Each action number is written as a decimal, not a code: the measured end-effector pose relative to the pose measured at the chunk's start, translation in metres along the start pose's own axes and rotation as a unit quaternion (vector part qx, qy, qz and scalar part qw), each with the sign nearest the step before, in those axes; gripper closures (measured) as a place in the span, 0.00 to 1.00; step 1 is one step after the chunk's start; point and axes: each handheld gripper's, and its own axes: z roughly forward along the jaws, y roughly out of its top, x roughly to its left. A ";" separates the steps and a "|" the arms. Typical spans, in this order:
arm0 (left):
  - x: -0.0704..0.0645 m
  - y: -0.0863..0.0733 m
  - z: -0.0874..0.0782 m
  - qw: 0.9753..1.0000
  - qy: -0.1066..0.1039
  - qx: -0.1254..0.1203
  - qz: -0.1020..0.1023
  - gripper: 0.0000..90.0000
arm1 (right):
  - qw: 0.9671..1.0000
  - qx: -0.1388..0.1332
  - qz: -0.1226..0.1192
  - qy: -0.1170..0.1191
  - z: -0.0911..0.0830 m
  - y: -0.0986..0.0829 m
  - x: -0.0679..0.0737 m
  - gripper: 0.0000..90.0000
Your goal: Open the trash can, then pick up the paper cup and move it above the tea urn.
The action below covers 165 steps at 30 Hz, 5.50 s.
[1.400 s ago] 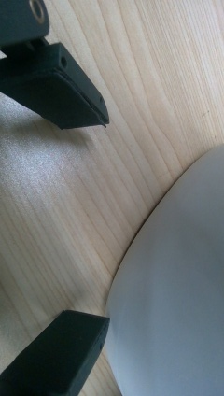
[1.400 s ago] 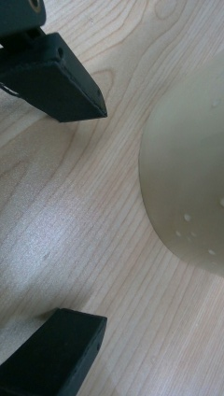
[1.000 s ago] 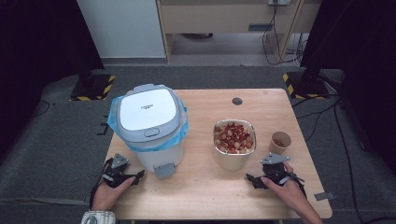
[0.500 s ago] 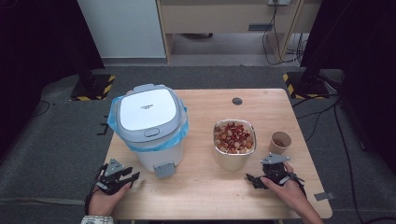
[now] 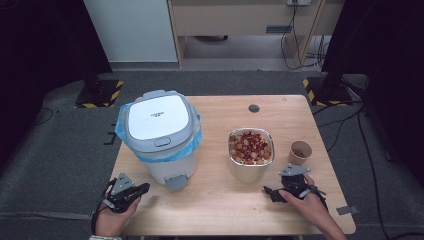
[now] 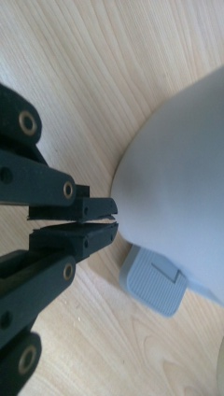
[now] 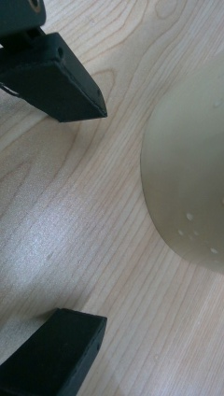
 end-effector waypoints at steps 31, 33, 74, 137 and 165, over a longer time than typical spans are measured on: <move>-0.043 0.030 0.035 0.991 -0.032 0.003 0.128 1.00 | 1.000 -0.001 0.005 -0.006 -0.001 -0.001 0.001 0.03; -0.046 0.031 0.038 0.990 -0.034 0.005 0.135 1.00 | 1.000 -0.001 0.006 -0.006 -0.001 -0.002 0.001 0.03; -0.059 0.038 0.068 0.985 -0.016 0.030 0.169 1.00 | 1.000 -0.001 0.007 -0.006 -0.002 -0.002 0.001 0.03; -0.059 0.036 0.076 0.982 -0.021 0.053 0.178 1.00 | 0.997 -0.028 0.045 -0.064 -0.041 -0.016 -0.030 0.07; -0.059 0.036 0.076 0.983 -0.023 0.053 0.175 1.00 | 0.986 -0.062 0.098 -0.123 -0.051 -0.015 -0.054 0.07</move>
